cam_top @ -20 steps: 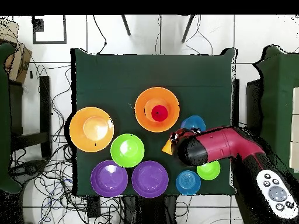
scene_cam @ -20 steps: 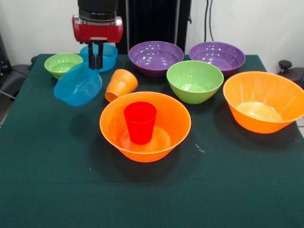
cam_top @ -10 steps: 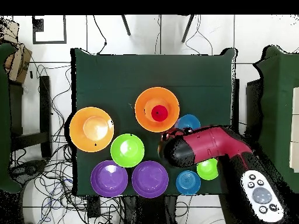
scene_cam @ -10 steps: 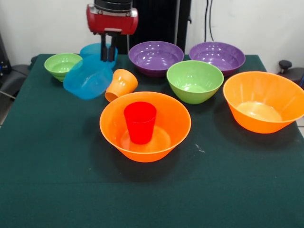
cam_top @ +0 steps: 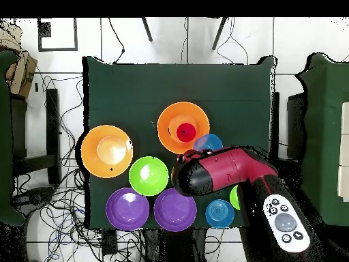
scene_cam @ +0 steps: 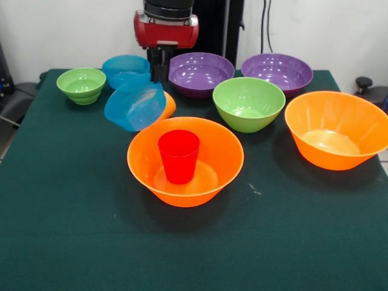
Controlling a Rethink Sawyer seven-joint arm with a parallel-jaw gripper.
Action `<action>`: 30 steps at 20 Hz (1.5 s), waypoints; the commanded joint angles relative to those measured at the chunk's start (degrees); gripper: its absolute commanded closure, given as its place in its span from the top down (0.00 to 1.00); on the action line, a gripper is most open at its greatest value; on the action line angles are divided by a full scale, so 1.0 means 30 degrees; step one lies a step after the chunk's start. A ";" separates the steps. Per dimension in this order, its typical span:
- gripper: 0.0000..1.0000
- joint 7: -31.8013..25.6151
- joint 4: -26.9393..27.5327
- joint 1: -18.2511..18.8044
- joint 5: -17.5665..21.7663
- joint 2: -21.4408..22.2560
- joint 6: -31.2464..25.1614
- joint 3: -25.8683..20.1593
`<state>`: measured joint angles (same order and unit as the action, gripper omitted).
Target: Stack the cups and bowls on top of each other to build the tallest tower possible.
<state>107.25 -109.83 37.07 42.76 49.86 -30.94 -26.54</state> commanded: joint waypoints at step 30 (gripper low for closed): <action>0.00 0.3803 0.3630 -0.4732 -0.0451 -0.2388 0.2435 0.5702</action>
<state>109.76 -103.98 24.32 40.91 46.33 -27.55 -10.99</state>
